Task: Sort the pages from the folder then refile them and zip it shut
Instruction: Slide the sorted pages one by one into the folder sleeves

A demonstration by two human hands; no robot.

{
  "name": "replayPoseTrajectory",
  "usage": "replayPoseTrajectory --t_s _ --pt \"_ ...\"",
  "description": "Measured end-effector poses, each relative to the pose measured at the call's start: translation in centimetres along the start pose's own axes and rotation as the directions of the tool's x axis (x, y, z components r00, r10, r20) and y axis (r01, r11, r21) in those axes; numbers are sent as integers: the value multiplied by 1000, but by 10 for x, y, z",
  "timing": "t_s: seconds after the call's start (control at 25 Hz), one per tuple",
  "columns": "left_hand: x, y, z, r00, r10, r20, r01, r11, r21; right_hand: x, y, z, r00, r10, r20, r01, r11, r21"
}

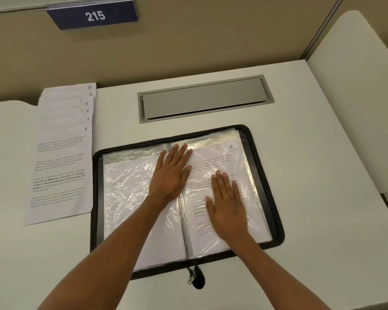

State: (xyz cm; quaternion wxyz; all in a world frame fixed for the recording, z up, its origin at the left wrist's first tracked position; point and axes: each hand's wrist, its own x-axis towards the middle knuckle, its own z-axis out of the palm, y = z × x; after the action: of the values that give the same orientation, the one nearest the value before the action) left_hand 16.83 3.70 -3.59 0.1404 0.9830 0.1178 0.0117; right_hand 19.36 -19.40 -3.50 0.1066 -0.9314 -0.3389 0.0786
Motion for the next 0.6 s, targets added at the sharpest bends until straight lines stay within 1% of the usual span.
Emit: replayPoseTrajectory --t_s 0.28,0.4,0.52,0.6 --pt "0 2 0 1000 -16 25 15 1000 26 -14 48 -13 992 113 -57 -114 993 -14" --pt "0 2 0 999 -28 19 27 999 28 -21 55 -14 974 205 -96 -195 976 99" --pt "0 1 0 999 -27 23 26 999 31 -26 54 -17 939 284 -193 -262 956 132" --pt "0 1 1 999 -31 22 30 999 31 -29 54 -23 913 329 -241 -286 938 196"
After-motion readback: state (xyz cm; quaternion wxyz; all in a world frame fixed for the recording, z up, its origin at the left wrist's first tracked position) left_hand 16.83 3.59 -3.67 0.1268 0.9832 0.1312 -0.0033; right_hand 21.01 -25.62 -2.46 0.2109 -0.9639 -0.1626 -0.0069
